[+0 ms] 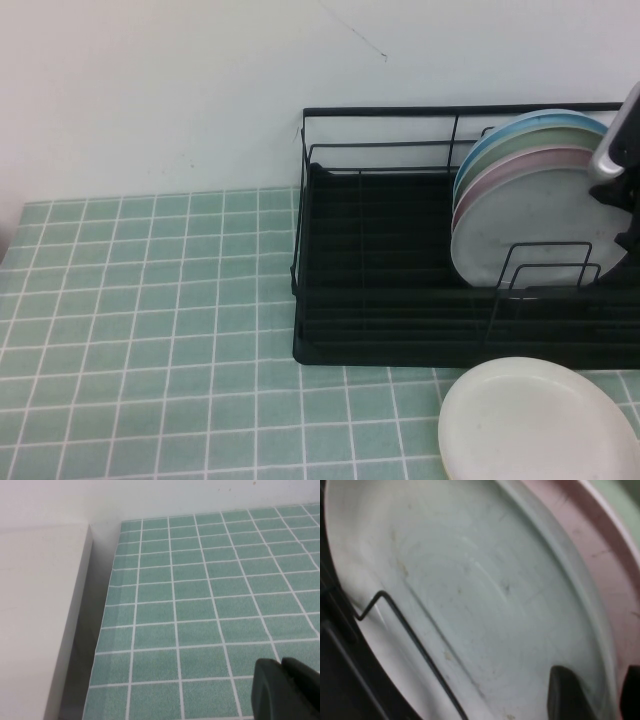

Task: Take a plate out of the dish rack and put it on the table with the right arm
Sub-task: Grasp the plate from the shelf

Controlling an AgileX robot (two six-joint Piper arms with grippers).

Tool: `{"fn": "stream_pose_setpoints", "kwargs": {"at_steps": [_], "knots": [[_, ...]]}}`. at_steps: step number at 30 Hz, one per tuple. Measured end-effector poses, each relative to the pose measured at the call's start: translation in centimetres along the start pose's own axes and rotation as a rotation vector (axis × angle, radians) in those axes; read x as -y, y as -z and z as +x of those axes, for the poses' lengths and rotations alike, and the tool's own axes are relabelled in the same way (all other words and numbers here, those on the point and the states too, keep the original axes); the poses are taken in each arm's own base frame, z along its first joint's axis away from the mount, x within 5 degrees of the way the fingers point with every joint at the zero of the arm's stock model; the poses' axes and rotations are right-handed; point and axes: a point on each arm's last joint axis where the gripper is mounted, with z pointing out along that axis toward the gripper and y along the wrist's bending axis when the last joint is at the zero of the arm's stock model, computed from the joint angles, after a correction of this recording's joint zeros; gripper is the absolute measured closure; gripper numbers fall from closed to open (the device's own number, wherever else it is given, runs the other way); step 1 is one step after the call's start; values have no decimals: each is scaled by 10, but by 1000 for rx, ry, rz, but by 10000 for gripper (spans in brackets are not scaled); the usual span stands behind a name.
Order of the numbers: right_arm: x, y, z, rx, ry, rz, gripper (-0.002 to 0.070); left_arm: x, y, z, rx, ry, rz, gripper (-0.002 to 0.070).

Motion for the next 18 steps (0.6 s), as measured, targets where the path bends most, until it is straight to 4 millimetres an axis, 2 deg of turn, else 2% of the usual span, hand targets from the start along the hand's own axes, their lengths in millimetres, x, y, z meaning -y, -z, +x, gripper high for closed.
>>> {"fn": "stream_pose_setpoints", "kwargs": {"at_steps": [9,11,15,18], "knots": [[0,-6,3,-7,-11,3,449,0,0,0,0,0,0,678],[0,-6,2,-5,-16,6,485,0,0,0,0,0,0,678],[0,-6,2,0,-24,4,612,0,0,0,0,0,0,678],[1,-3,0,5,-14,9,624,0,0,0,0,0,0,678]]}}
